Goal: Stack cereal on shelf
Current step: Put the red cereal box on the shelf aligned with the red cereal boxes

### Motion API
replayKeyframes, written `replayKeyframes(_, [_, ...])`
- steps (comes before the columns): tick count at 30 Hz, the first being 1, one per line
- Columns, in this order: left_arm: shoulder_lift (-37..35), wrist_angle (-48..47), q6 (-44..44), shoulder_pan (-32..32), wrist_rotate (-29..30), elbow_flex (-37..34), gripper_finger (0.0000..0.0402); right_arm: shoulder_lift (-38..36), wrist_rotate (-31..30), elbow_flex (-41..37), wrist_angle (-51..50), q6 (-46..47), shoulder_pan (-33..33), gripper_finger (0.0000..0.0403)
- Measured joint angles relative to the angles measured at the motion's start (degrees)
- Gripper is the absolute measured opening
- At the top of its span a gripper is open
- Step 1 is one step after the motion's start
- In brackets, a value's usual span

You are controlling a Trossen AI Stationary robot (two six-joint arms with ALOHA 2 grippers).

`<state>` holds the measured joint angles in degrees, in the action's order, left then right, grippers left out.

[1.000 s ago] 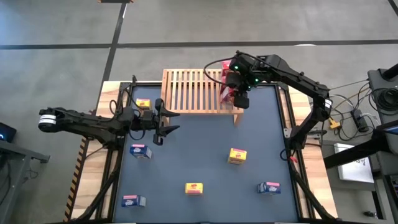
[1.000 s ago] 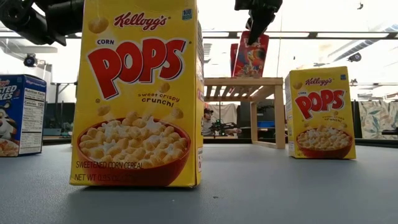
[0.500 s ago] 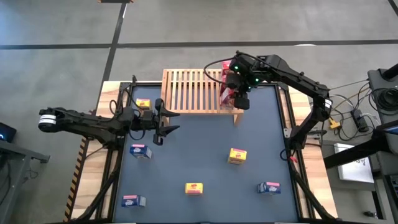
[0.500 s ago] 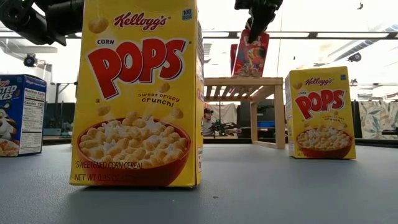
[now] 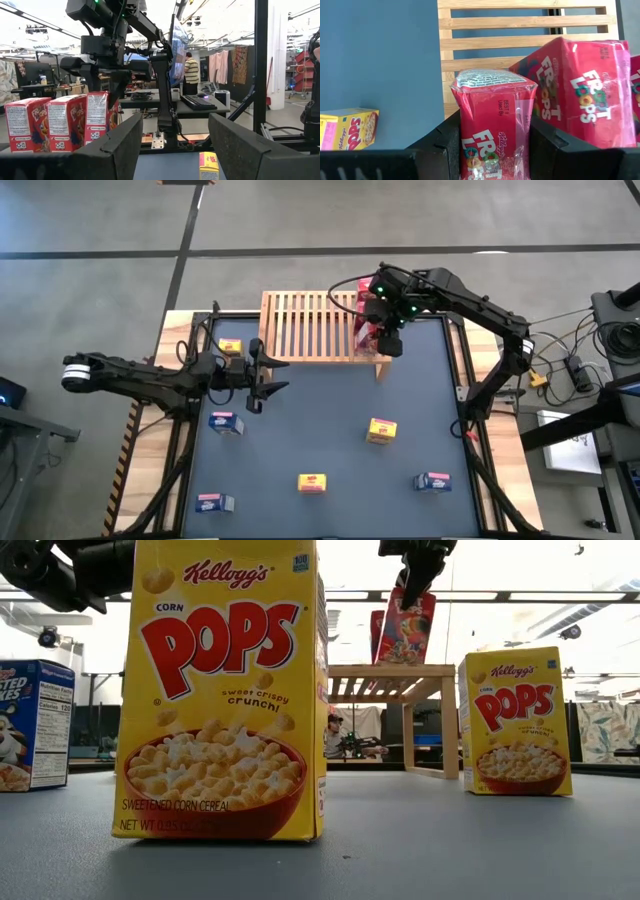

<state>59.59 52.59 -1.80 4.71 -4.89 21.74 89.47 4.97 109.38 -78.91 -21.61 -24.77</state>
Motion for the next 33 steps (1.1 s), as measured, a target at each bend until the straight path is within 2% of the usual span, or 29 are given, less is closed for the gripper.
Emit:
replayKeyframes(5, [0.0,0.0,0.0,0.0,0.0,0.0,0.0210,0.0,0.0,0.0,0.0,0.0,0.0,0.0160])
replayKeyframes(20, [0.0,0.0,0.0,0.0,0.0,0.0,0.0210,0.0,0.0,0.0,-0.2,-0.1,0.0,0.0260])
replayKeyframes(26, [0.0,-0.1,0.0,0.0,0.0,0.0,0.0210,0.0,0.0,0.0,-0.8,-1.3,0.0,0.0274])
replayKeyframes(33, [0.0,-0.3,0.0,0.0,0.0,0.0,0.0210,-0.5,-0.5,0.0,-1.8,-1.1,0.0,0.0269])
